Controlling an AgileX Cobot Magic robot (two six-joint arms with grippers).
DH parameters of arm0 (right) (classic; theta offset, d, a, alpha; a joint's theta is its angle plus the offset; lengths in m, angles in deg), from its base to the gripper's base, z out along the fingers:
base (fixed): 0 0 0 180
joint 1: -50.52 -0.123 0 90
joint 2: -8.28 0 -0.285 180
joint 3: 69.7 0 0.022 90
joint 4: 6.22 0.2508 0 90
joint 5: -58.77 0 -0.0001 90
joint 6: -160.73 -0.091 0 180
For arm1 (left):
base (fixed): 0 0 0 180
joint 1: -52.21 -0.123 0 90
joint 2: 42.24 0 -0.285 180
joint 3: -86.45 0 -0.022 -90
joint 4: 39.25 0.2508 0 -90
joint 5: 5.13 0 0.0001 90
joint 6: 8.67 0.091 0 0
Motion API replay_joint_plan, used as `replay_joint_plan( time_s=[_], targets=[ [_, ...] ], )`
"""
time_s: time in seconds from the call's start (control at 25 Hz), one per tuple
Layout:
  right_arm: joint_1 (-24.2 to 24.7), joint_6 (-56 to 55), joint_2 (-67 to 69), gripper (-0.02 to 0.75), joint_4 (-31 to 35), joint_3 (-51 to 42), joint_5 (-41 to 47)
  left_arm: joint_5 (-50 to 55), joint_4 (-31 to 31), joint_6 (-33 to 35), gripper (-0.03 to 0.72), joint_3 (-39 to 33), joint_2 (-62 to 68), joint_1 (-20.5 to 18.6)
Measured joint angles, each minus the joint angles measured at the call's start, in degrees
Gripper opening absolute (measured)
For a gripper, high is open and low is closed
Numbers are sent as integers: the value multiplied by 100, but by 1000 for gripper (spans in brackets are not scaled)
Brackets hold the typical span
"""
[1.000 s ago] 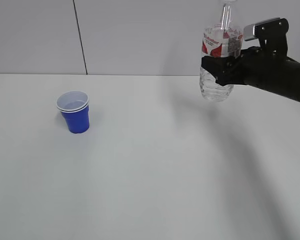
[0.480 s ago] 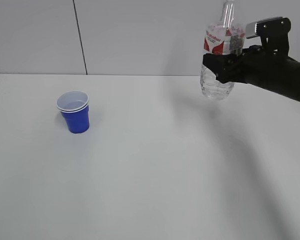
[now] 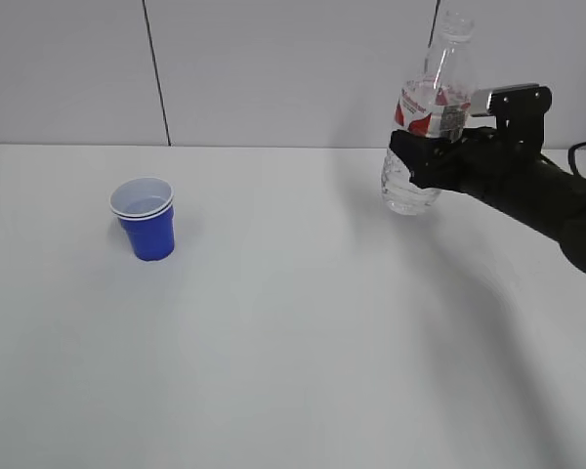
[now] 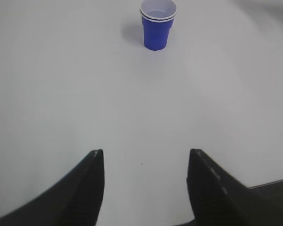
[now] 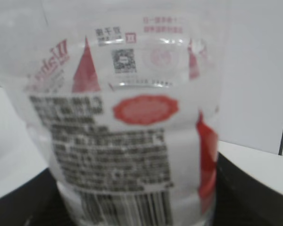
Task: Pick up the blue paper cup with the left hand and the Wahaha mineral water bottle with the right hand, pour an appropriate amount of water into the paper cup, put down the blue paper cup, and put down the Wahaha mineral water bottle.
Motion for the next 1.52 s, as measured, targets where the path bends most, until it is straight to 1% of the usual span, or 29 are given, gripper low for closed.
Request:
replay_joint_plan(
  time_s=[0.24, 0.6, 1.24, 1.36, 1.48, 1.52],
  targets=[
    [0, 355, 602, 482, 0, 279, -314, 0, 0, 0, 426, 0, 0, 0],
    [0, 404, 1162, 482, 10, 438, -668, 0, 0, 0, 426, 0, 0, 0],
    [0, 425, 1239, 485, -29, 372, -891, 0, 0, 0, 426, 0, 0, 0],
    [0, 427, 1239, 540, -95, 372, -891, 0, 0, 0, 426, 0, 0, 0],
    [0, 437, 1239, 617, -122, 363, -891, 0, 0, 0, 426, 0, 0, 0],
    [0, 437, 1239, 629, -136, 363, -891, 0, 0, 0, 426, 0, 0, 0]
  ],
)
